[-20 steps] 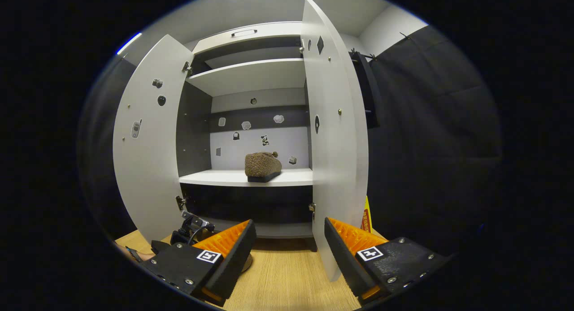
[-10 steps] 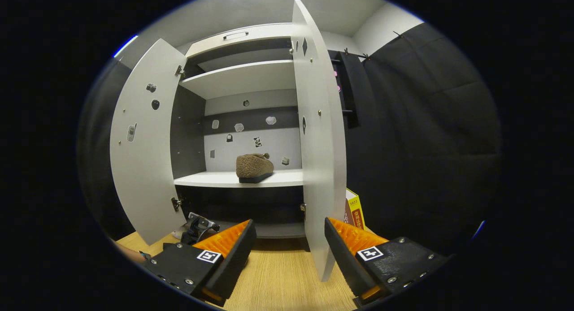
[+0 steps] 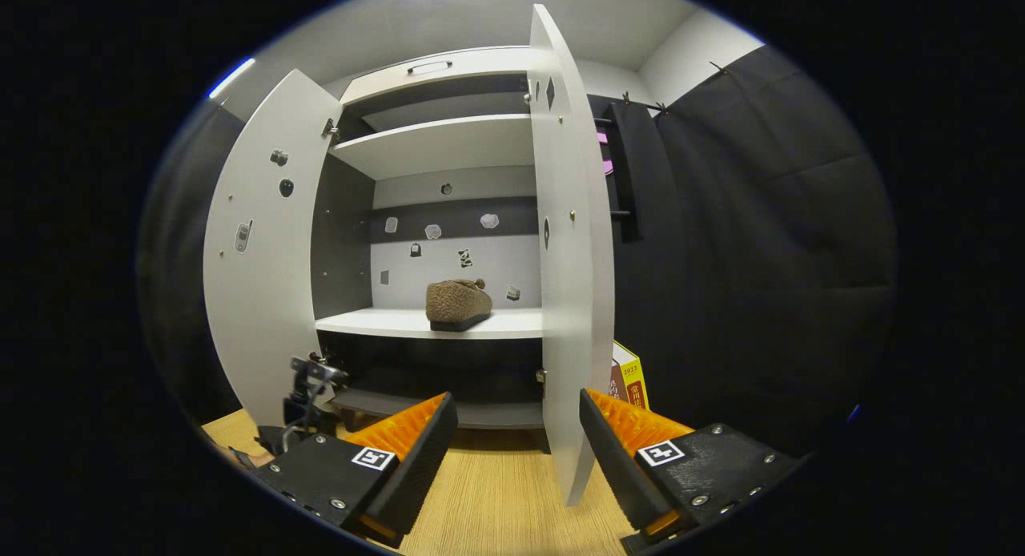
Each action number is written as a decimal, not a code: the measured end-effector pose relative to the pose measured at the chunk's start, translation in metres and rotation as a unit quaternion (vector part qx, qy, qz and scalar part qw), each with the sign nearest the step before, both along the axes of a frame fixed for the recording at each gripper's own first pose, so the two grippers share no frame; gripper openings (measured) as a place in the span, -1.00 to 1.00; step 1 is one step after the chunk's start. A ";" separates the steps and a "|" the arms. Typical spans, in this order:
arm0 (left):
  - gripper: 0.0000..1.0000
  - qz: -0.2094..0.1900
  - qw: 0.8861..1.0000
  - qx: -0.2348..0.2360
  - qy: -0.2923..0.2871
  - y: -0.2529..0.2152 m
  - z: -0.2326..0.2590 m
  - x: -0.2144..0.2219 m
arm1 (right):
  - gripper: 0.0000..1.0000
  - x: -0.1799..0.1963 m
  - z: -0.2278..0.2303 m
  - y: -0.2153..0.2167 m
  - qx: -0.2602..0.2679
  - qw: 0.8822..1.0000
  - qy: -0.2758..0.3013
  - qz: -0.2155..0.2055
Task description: Grab one shoe with the right hand and put it into the shoe cabinet, grab the other shoe with the left hand and put it into the shoe cabinet; then close the right door with the right hand and the left door with the left hand.
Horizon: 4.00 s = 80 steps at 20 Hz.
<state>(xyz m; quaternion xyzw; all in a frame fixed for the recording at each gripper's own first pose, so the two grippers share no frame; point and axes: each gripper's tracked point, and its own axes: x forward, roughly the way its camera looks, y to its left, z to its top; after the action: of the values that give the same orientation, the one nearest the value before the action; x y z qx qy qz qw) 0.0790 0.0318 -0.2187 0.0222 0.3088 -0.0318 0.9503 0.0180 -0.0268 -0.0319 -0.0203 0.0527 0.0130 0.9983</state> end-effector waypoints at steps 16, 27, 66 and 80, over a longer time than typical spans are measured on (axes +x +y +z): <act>-0.72 0.059 0.987 -0.069 -0.131 -0.020 0.291 0.155 | 0.88 -0.001 0.017 0.035 -0.014 0.998 -0.031 0.060; -0.72 0.106 0.992 -0.045 -0.056 -0.002 0.252 0.324 | 0.88 -0.015 0.006 0.029 -0.015 0.999 -0.011 0.039; 0.99 -0.012 0.970 -0.103 -0.221 -0.038 0.405 0.197 | 0.89 -0.025 0.009 0.056 0.030 0.996 -0.004 0.079; 0.91 0.058 0.966 -0.027 -0.249 0.003 0.314 0.028 | 0.88 -0.009 0.020 0.046 0.021 0.997 -0.020 0.068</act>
<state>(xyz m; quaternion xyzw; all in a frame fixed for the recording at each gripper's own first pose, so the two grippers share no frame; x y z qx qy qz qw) 0.1067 0.0347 0.0957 -0.0140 0.0626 0.0218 0.9977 0.0092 0.0188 -0.0119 -0.0028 0.0309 0.0820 0.9962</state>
